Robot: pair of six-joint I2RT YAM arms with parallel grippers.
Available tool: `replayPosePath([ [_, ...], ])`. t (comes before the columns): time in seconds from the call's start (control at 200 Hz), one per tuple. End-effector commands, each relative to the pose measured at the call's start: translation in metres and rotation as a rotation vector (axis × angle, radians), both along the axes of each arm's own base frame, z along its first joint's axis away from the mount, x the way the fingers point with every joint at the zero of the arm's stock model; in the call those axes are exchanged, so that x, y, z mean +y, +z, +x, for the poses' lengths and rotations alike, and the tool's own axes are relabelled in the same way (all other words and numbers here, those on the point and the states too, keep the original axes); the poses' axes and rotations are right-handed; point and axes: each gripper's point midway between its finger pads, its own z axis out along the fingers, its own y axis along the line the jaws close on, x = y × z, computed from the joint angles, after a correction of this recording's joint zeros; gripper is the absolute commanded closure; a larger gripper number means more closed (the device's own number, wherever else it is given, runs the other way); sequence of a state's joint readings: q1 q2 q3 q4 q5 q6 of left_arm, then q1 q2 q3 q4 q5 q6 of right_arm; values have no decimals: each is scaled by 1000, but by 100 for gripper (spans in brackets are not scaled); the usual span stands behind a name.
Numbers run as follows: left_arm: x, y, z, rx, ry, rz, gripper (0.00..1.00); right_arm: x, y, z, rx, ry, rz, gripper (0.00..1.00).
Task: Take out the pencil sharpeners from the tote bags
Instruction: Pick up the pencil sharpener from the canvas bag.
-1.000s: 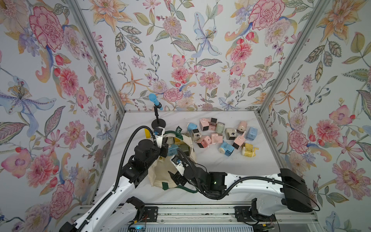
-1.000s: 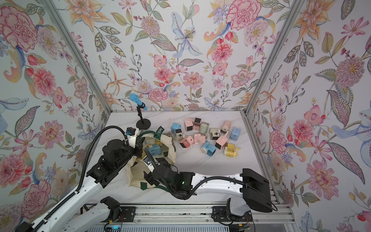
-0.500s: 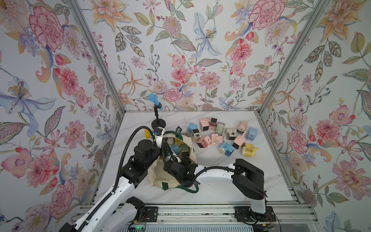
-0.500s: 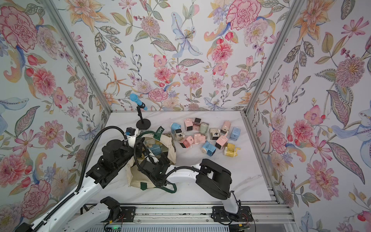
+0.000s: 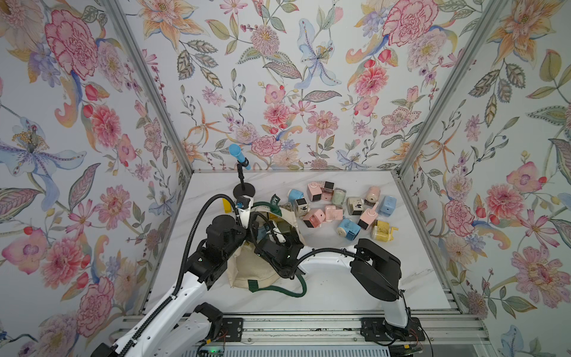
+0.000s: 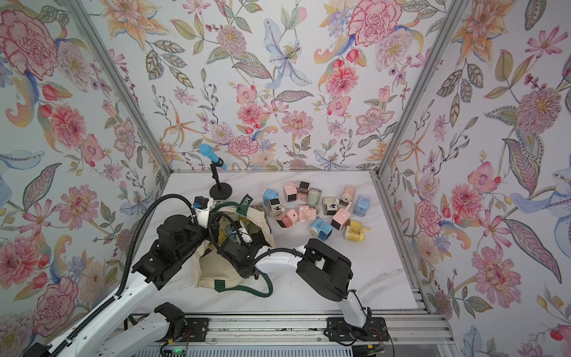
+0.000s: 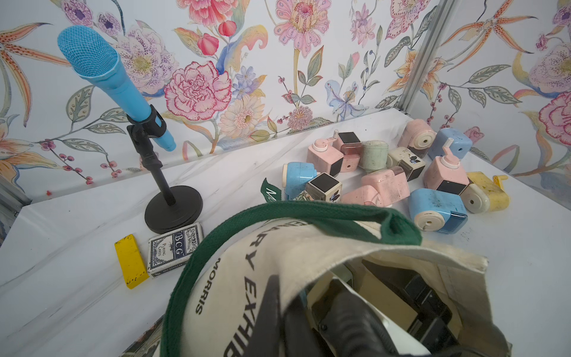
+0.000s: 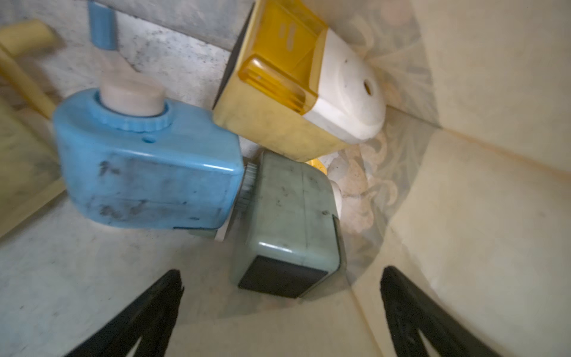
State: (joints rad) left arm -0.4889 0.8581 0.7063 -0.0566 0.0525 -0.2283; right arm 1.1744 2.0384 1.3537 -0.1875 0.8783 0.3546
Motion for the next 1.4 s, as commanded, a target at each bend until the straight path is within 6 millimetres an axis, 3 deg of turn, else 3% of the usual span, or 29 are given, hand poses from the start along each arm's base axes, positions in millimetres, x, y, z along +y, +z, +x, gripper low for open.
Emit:
replayPosePath([
  [0.0, 2, 11, 1, -29, 7, -35, 100, -15, -24, 8, 63, -47, -8, 0],
  [0.16, 3, 11, 0, -30, 7, -35, 100, -16, -44, 22, 159, -40, 89, 2],
  [0.47, 2, 11, 1, -29, 7, -35, 100, -19, -69, 39, 251, -35, 164, 22],
  [0.821, 2, 11, 1, -26, 5, -36, 100, -37, -77, 45, 268, -68, 120, 37],
  [0.966, 2, 11, 1, -26, 7, -36, 100, -35, -71, 38, 272, -49, 122, 46],
  [1.396, 2, 10, 1, -26, 6, -34, 100, -13, -28, 8, 266, 86, 173, 50],
])
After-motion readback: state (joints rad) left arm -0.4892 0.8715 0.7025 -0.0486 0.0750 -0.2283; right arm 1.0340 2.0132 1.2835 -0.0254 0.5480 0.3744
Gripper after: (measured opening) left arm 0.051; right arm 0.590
